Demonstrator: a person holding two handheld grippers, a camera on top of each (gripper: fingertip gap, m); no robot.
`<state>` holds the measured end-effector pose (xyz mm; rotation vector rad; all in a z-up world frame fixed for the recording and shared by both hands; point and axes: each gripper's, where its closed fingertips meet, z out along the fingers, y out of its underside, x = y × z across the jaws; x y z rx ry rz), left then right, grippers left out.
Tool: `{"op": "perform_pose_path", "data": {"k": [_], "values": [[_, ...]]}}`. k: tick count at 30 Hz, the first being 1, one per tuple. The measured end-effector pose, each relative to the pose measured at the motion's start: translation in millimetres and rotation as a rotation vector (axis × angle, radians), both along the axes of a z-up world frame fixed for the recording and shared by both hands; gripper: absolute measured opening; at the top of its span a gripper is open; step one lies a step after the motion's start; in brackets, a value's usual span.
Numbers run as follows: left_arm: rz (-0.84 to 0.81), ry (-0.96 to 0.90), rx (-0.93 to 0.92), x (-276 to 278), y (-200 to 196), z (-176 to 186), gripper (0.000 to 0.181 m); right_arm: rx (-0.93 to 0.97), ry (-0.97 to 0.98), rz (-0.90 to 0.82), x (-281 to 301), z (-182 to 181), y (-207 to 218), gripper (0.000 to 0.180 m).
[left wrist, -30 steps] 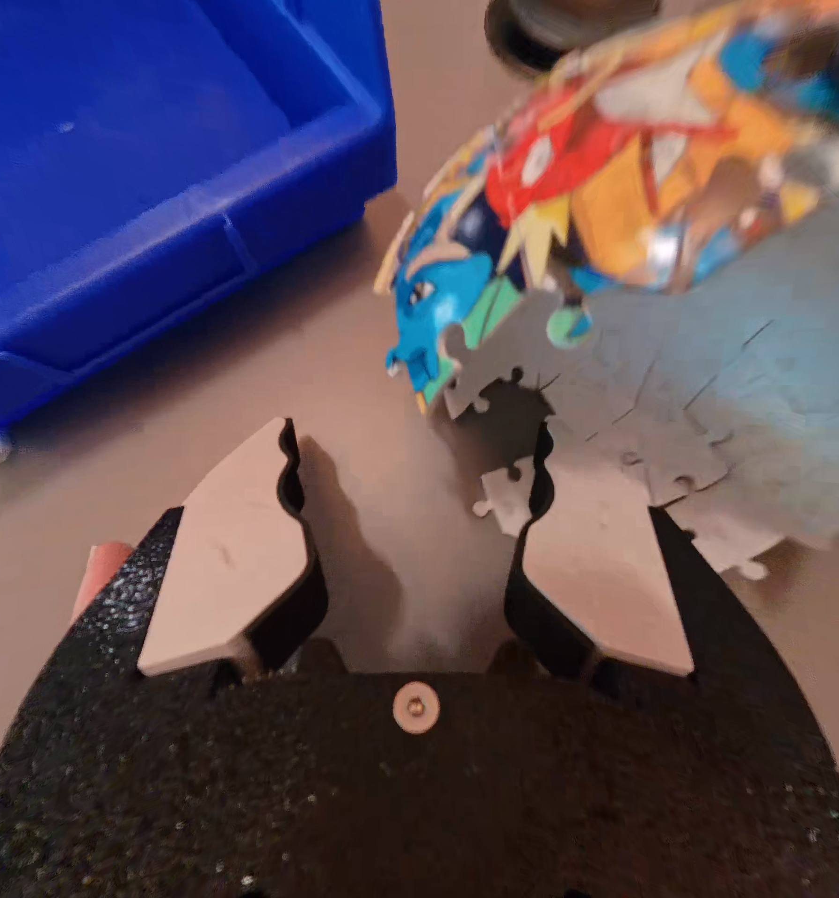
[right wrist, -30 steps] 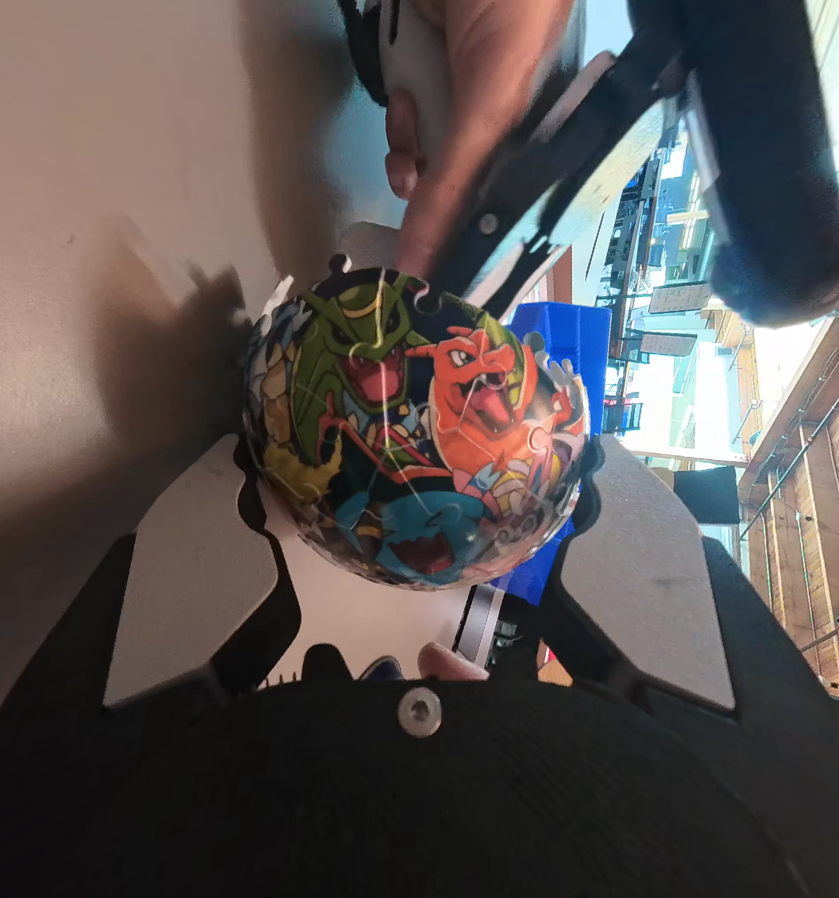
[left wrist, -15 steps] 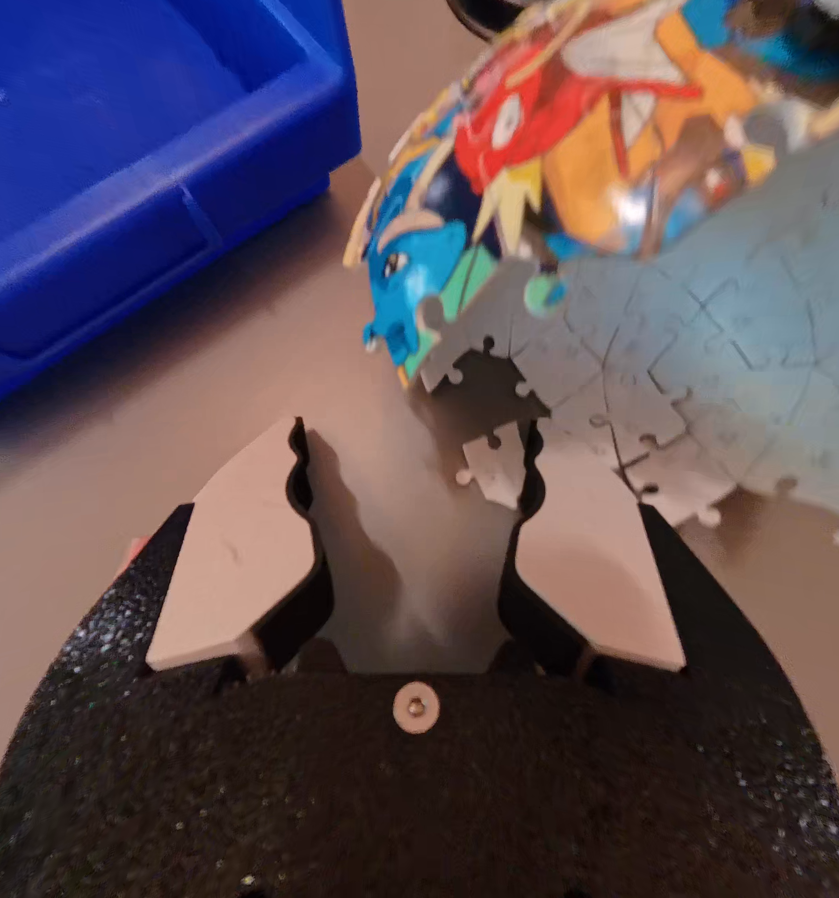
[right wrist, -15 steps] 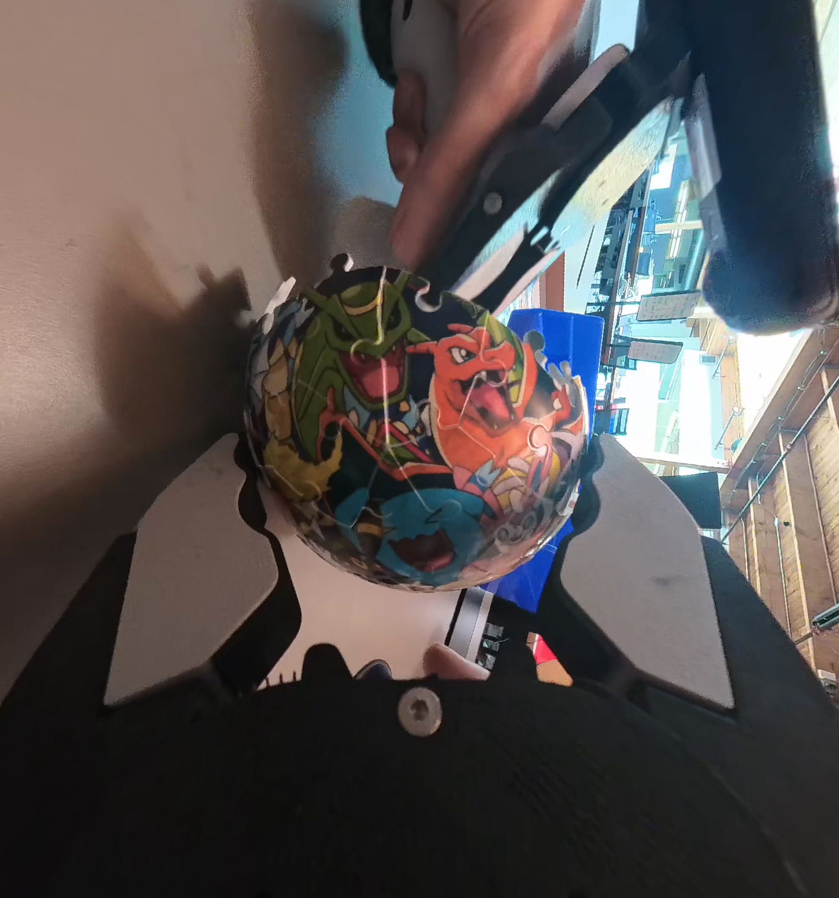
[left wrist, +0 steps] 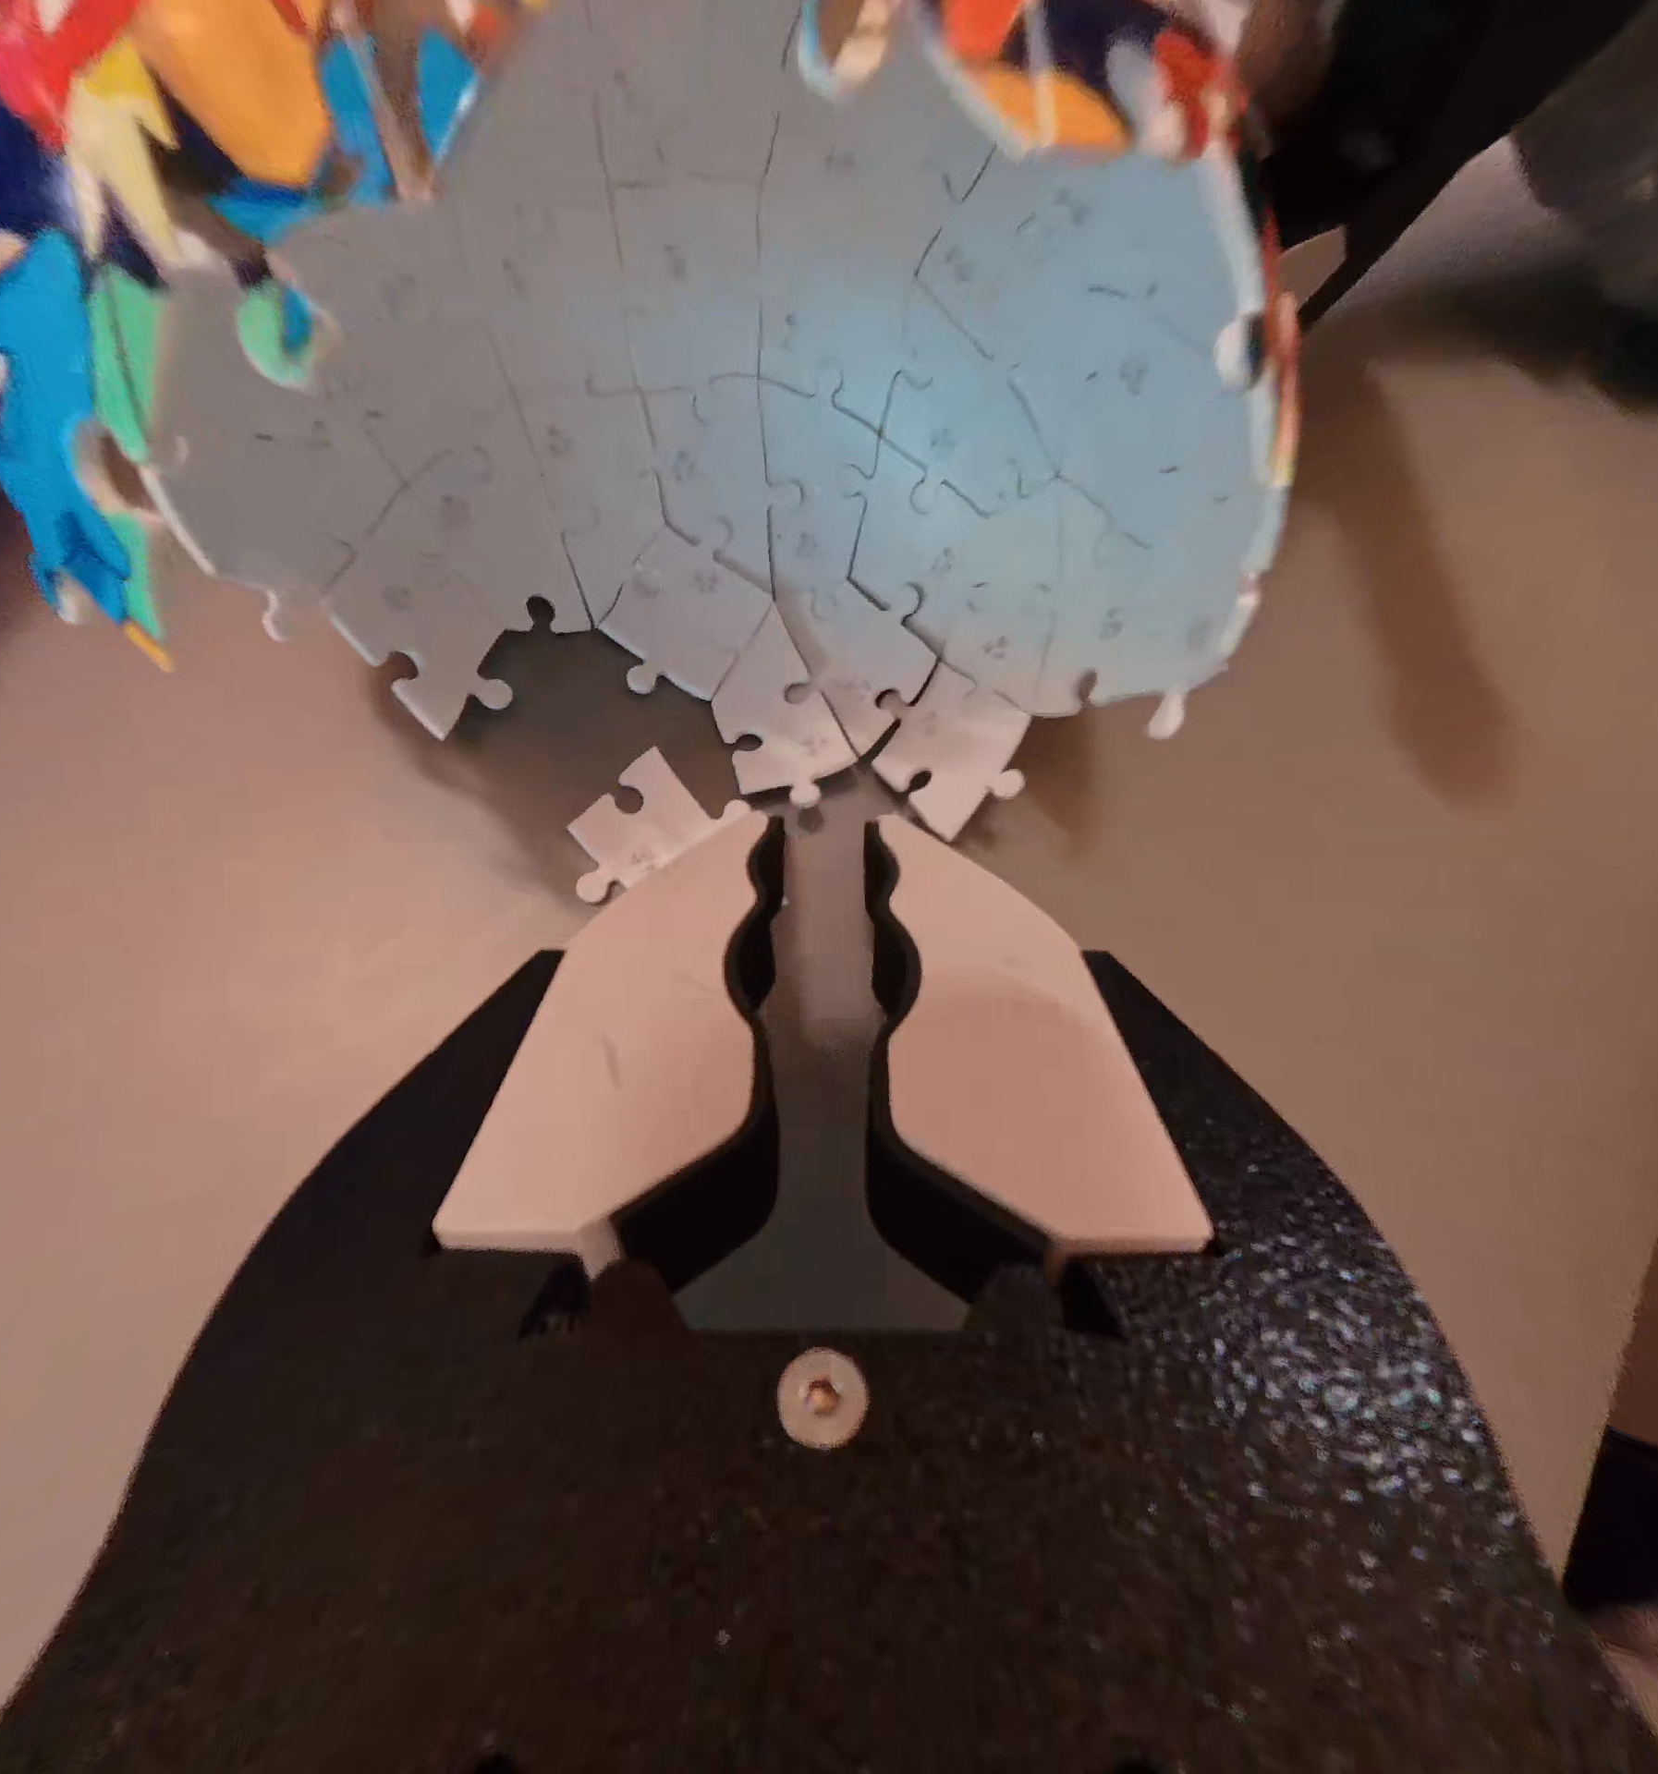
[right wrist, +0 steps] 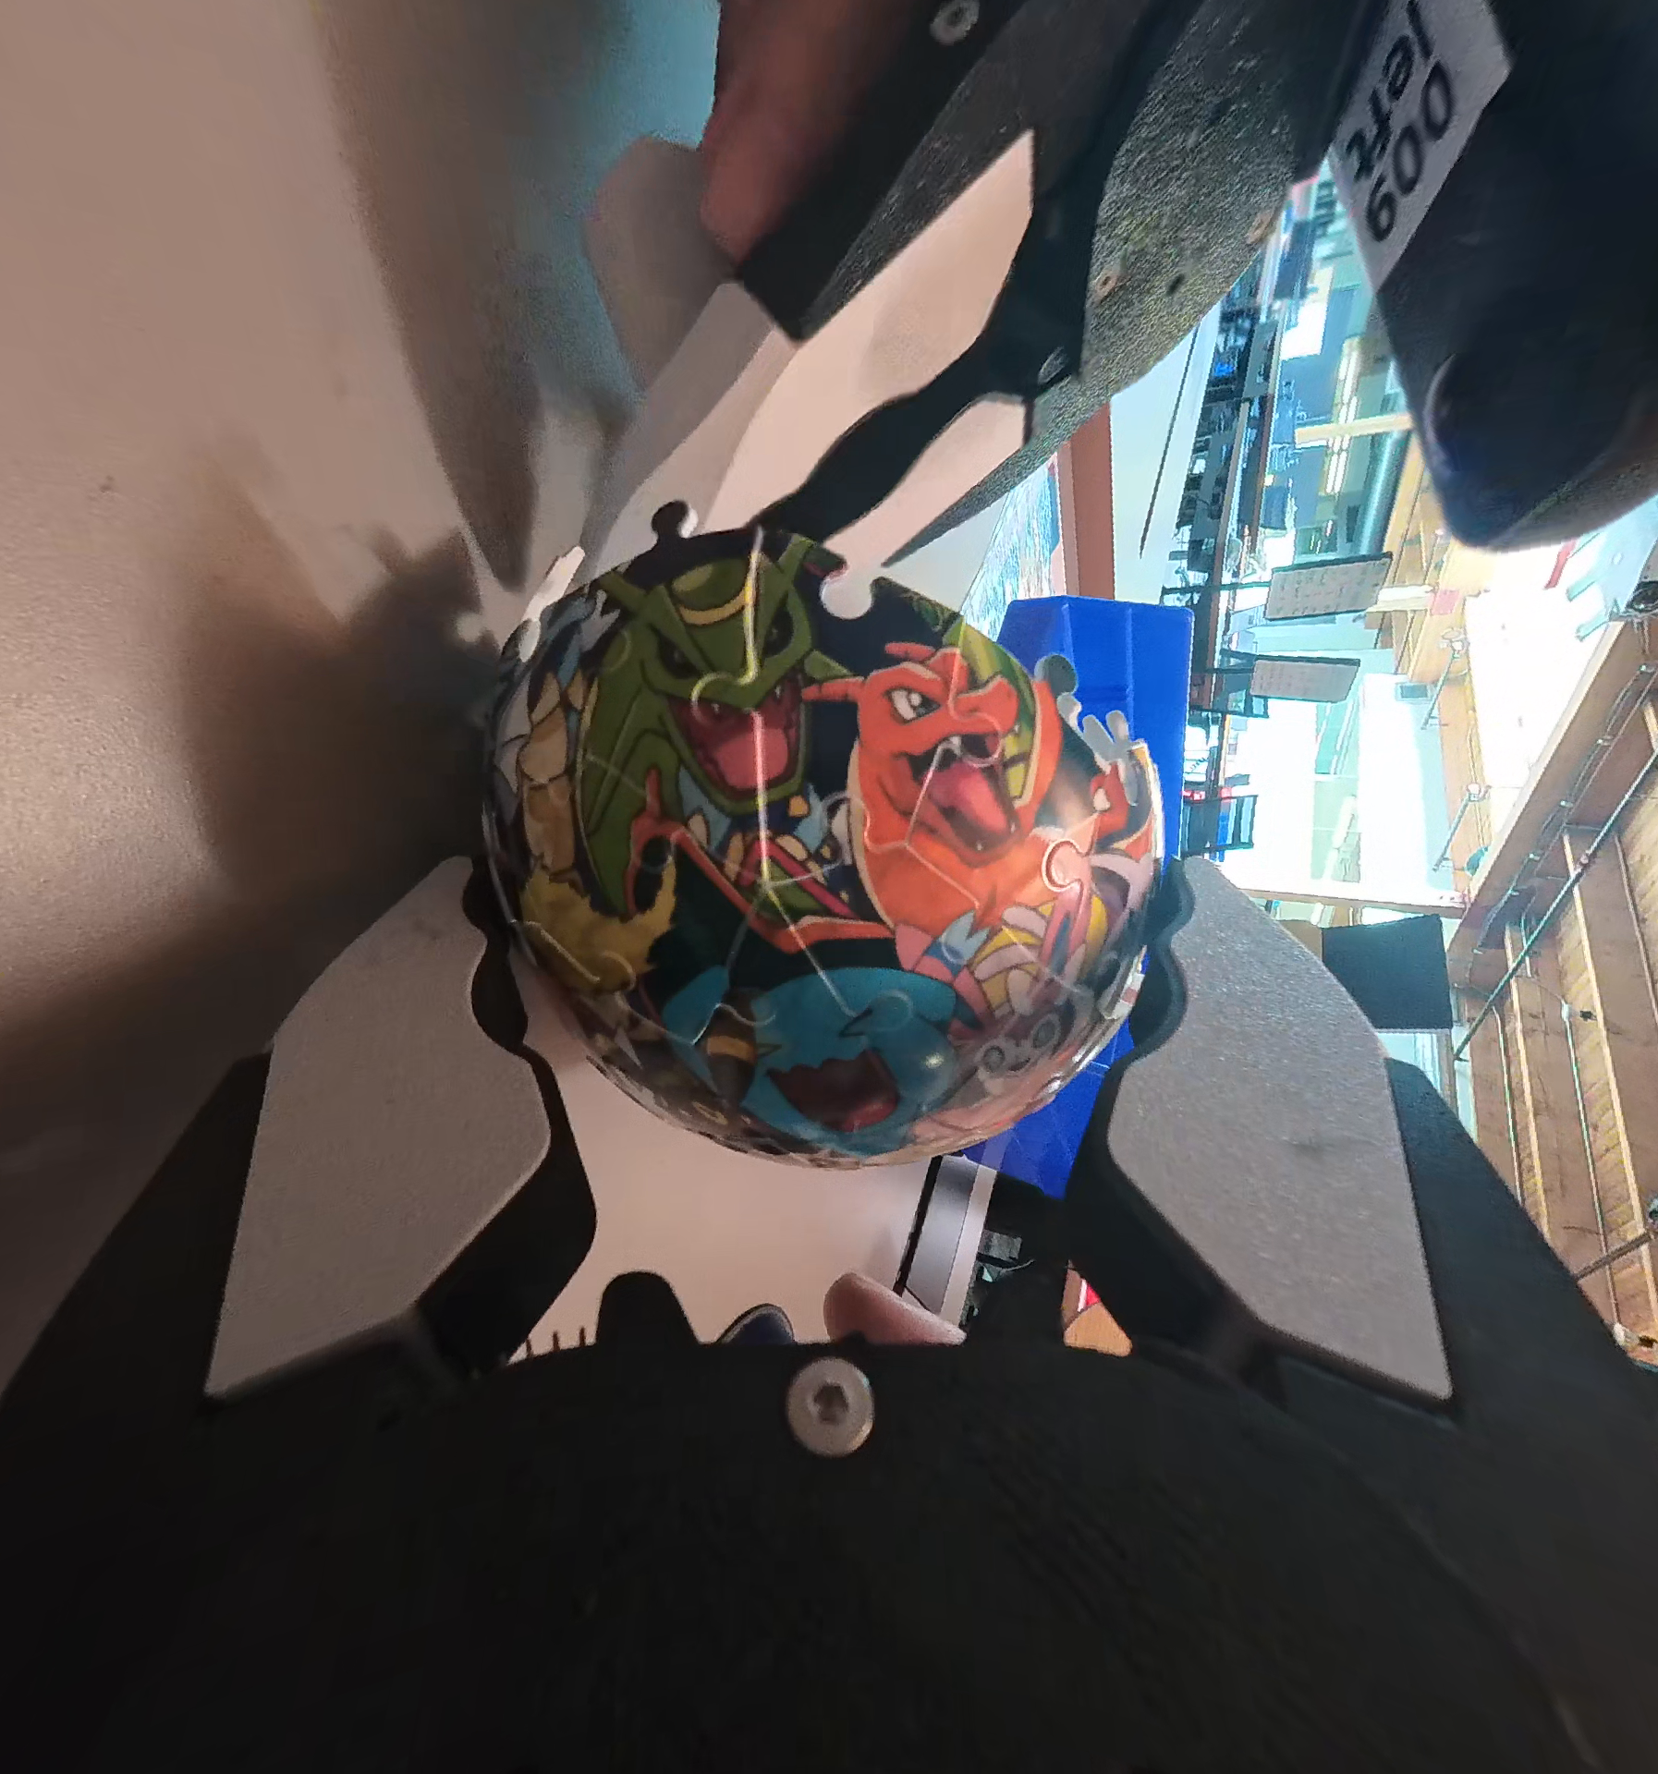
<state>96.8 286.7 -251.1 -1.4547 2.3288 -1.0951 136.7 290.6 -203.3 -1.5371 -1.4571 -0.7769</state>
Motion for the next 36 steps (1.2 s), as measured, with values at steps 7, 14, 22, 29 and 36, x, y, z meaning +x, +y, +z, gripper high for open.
{"op": "perform_pose_path", "data": {"k": [7,14,22,29,36], "values": [[0.034,0.009,0.015,8,0,-3,0.006,0.004,0.027,-0.001,1,0,0,0.125],[0.026,-0.006,0.005,7,1,-2,0.006,0.009,0.023,0.001,3,0,-1,0.125],[-0.002,0.005,-0.019,2,-2,-2,0.013,0.025,-0.013,0.013,1,0,-1,0.125],[0.049,-0.066,-0.133,6,5,18,0.014,0.067,-0.045,-0.009,-1,1,-4,0.125],[0.254,-0.113,-0.166,26,32,26,0.029,0.062,-0.022,-0.085,3,1,-13,0.124]]}}
